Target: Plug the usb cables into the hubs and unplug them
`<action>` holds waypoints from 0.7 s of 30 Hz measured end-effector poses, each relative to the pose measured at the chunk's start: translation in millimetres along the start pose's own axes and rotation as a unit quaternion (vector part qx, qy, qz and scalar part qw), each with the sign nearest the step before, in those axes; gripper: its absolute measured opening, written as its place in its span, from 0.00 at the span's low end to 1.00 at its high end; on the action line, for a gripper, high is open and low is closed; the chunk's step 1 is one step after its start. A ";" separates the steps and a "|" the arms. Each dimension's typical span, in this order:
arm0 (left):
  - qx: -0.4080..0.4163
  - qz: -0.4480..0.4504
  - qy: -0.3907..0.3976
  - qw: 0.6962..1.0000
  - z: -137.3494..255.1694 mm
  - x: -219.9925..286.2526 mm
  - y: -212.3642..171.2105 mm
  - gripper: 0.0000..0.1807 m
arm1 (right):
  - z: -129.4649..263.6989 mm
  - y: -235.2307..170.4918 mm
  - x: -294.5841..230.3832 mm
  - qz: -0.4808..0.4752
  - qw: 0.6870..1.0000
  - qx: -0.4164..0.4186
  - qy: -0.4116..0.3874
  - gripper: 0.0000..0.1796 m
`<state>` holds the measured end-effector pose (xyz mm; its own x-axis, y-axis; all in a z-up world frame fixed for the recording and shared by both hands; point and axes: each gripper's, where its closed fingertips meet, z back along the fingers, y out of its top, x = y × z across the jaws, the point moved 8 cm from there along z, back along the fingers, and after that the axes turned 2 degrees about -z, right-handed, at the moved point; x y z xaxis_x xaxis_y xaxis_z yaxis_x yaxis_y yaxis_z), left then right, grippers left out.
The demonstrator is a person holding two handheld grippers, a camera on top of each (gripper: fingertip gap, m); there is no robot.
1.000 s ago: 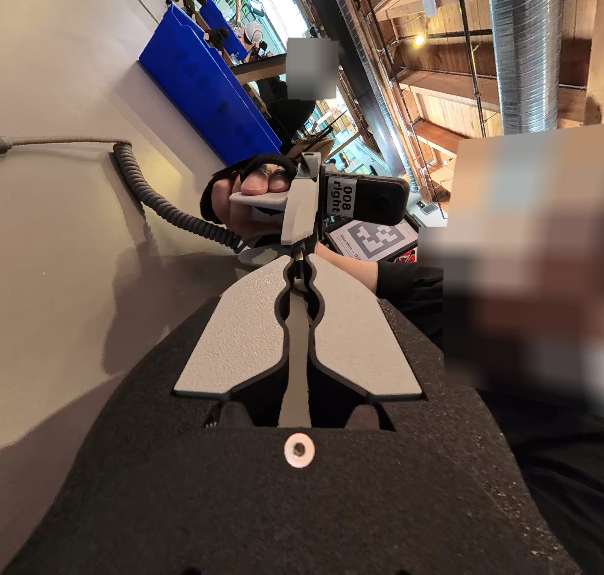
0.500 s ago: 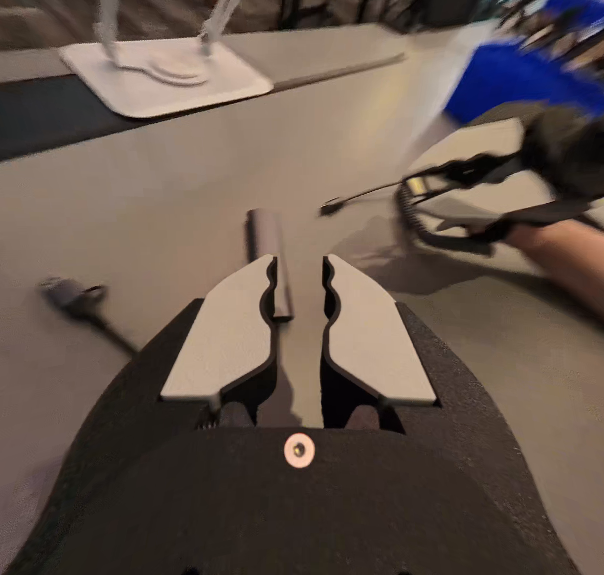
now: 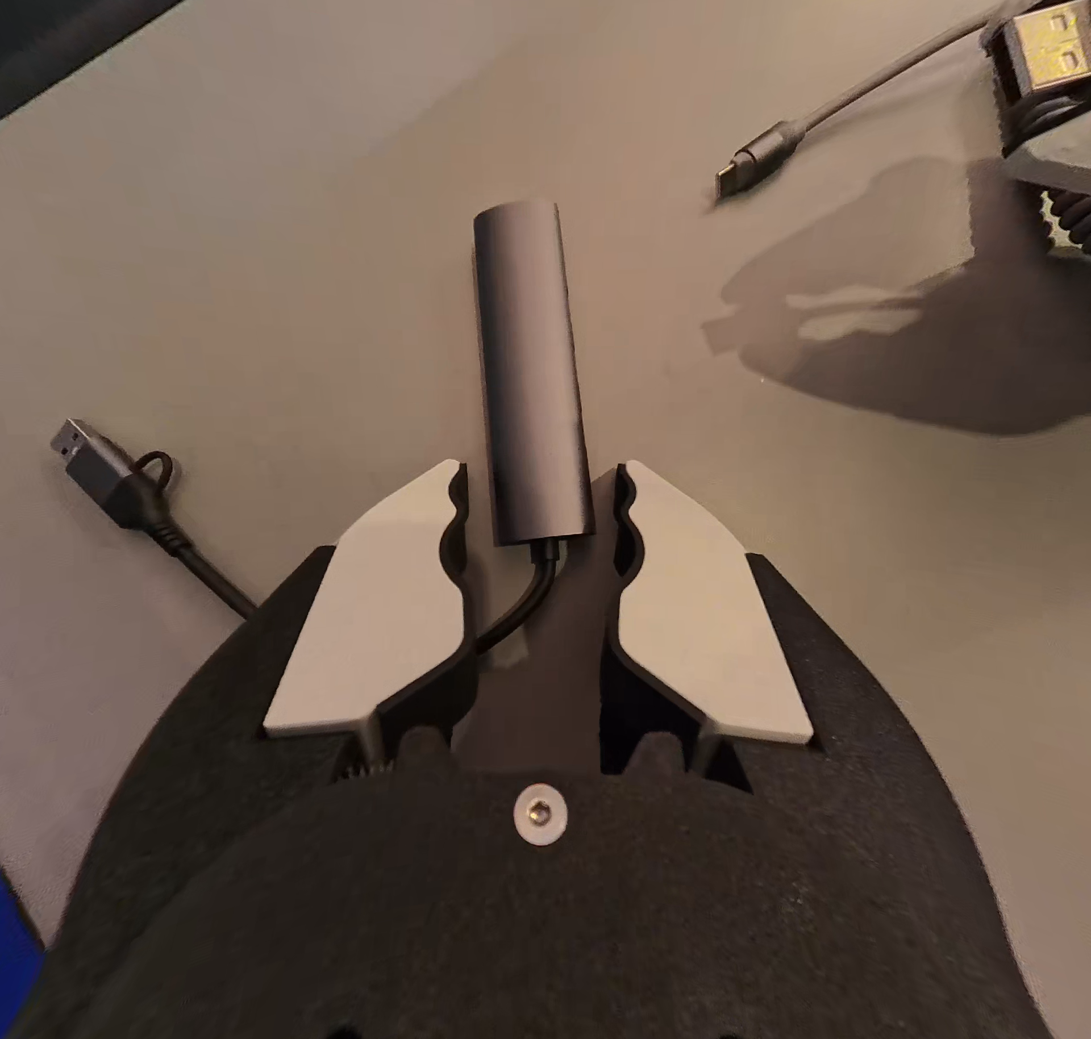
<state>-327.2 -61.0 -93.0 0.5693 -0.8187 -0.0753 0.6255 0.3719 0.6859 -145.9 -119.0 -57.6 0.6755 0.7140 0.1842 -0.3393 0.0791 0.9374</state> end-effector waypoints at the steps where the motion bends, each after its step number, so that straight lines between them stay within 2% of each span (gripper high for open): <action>1: 0.001 0.001 0.001 1.000 0.0 -0.1 -0.1 0.26 | -0.2 -0.3 0.1 -0.002 1.000 0.000 0.002 0.09; 5: 0.001 0.001 0.005 1.000 0.1 -0.4 0.1 0.26 | -2.3 -1.5 -0.2 0.001 1.000 -0.008 0.004 0.09; 7: -0.003 0.010 0.011 1.000 -0.1 -2.9 0.2 0.31 | -3.4 -1.6 -0.7 0.004 1.000 -0.010 0.004 0.09; 11: -0.010 0.024 -0.004 1.000 -1.8 -5.5 1.0 0.30 | -5.8 -2.1 -0.6 0.004 1.000 -0.014 0.007 0.09; 13: -0.011 0.016 -0.016 1.000 -2.0 -5.1 2.4 0.25 | -7.0 -2.8 -0.3 0.005 1.000 -0.018 0.006 0.09; 14: -0.015 0.012 -0.023 1.000 -2.2 -4.1 3.5 0.18 | -7.3 -3.1 -0.1 0.005 1.000 -0.020 0.005 0.09; 18: -0.019 0.026 -0.032 0.999 -3.3 -4.2 5.8 0.17 | -7.6 -2.9 -1.3 0.002 1.000 -0.025 0.005 0.09; 21: 0.022 0.084 -0.098 0.991 3.3 -0.2 8.9 0.17 | -6.7 -0.7 -3.7 -0.002 0.999 -0.039 0.003 0.09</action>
<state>-323.6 -59.0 -84.5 0.5467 -0.8175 0.1813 0.5038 0.4940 0.7086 -152.6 -117.1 -61.0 0.6733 0.7172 0.1796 -0.3870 0.1349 0.9122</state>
